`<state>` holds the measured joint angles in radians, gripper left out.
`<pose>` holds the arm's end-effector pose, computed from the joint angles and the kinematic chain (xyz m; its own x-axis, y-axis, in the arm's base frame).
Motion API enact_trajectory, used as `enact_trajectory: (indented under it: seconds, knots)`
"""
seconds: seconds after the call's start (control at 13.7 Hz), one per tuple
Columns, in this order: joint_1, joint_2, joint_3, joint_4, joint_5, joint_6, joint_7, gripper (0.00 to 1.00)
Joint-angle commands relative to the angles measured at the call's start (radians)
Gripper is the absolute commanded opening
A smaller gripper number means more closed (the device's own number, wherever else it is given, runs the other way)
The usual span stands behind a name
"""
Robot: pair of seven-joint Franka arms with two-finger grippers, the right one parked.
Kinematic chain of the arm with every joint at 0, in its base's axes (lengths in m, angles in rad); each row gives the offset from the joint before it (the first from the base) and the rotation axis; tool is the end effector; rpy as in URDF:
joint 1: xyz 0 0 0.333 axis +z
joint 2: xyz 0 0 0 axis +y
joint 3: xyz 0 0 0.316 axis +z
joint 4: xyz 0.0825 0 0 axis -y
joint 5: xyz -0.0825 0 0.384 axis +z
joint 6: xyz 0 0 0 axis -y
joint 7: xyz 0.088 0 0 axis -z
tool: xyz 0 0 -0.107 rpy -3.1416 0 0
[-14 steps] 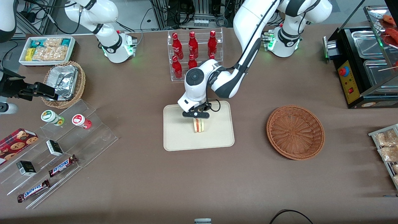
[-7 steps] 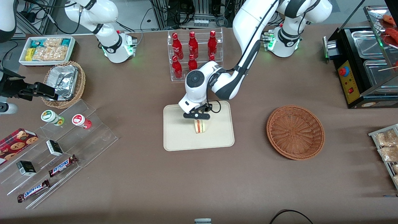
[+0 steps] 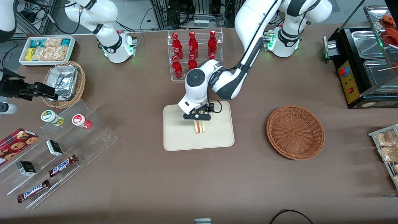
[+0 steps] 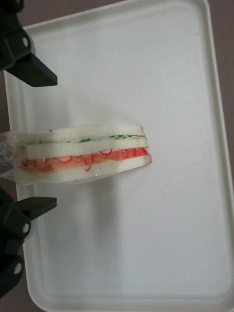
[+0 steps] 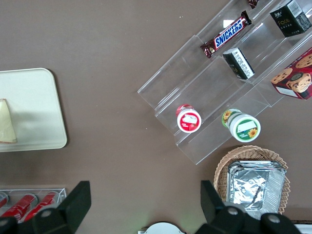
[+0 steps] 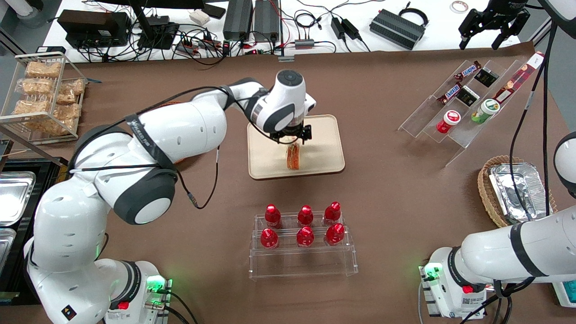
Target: Place sandwich from basket to tray
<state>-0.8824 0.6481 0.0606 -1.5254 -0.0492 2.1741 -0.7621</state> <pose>0.4756 -0.5242 0.2791 0.9990 -0.0441 -0.0014 -0.0441 -0.9990 0.0042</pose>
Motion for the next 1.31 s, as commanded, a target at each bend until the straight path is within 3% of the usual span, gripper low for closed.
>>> enact_trajectory:
  seconds: [0.0,0.44,0.8,1.02,1.24]
  knots:
    - [0.005,-0.120,0.045,-0.013,-0.008,-0.127,-0.035,1.00]
    - [0.141,-0.349,0.082,-0.045,0.003,-0.368,0.071,1.00]
    - [0.286,-0.536,0.084,-0.159,0.008,-0.463,0.303,1.00]
    - [0.332,-0.655,0.088,-0.252,0.068,-0.482,0.365,1.00]
    - [0.408,-0.702,0.088,-0.260,0.068,-0.520,0.472,1.00]
